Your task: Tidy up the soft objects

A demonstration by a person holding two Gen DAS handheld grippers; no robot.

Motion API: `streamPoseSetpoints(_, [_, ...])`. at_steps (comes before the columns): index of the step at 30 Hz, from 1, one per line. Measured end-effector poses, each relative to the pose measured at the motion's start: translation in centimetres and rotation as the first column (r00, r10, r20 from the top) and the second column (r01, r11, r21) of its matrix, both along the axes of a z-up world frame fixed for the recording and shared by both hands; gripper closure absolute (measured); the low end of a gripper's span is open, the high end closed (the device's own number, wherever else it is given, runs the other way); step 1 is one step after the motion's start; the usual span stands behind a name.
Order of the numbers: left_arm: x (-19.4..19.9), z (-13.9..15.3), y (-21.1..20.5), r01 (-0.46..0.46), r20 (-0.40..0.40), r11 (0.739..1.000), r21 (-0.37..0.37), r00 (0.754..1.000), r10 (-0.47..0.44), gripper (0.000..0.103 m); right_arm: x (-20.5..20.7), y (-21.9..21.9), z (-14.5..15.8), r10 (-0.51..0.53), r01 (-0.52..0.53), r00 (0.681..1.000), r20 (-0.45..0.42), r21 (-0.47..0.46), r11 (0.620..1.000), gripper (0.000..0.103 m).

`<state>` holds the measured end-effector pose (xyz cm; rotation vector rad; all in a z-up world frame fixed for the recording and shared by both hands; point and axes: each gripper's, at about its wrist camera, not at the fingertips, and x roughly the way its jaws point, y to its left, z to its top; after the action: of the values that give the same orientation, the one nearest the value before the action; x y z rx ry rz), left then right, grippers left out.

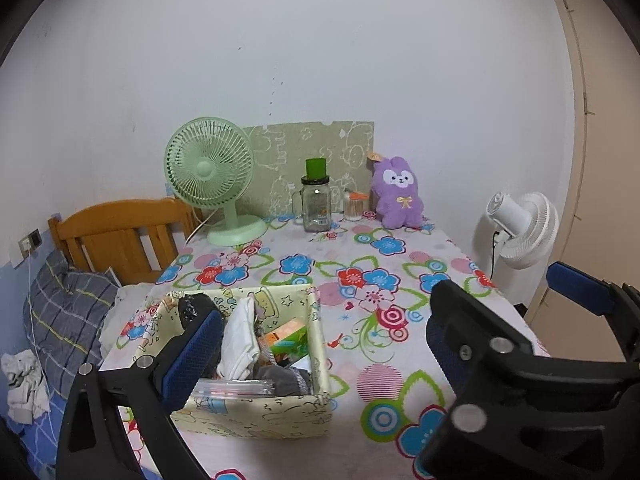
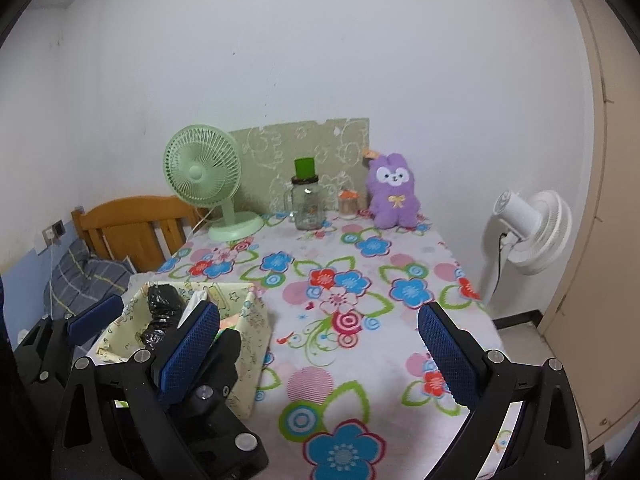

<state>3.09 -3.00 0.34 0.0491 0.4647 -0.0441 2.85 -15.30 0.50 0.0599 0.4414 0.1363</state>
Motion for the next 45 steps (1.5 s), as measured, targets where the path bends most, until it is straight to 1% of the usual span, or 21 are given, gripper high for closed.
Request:
streamPoseSetpoints(7, [-0.7,0.5,-1.0,0.015,0.01,1.0,-0.001,1.0,-0.015,0.0,-1.3,-2.0,0.6,-0.036,0.036,0.999,0.037,-0.018,0.999,0.002])
streamPoseSetpoints(16, [-1.0,0.8,-0.1,-0.026,0.02,1.0,-0.009,0.999,0.026,0.0,-2.1,-3.9,0.7,-0.074,0.074,0.996,0.057,-0.005,0.997,0.002])
streamPoseSetpoints(27, [-0.9,0.9,1.1,-0.048,0.029,0.999,-0.025,0.998,0.049,0.0,-2.0,-4.2,0.7,-0.098,0.098,0.993,0.061,-0.001,0.995,0.002])
streamPoseSetpoints(45, [-0.9,1.0,1.6,-0.064,0.031,0.997,-0.034,0.997,0.065,0.0,-2.0,-4.4,0.8,-0.115,0.116,0.991,0.064,-0.001,0.993,0.002])
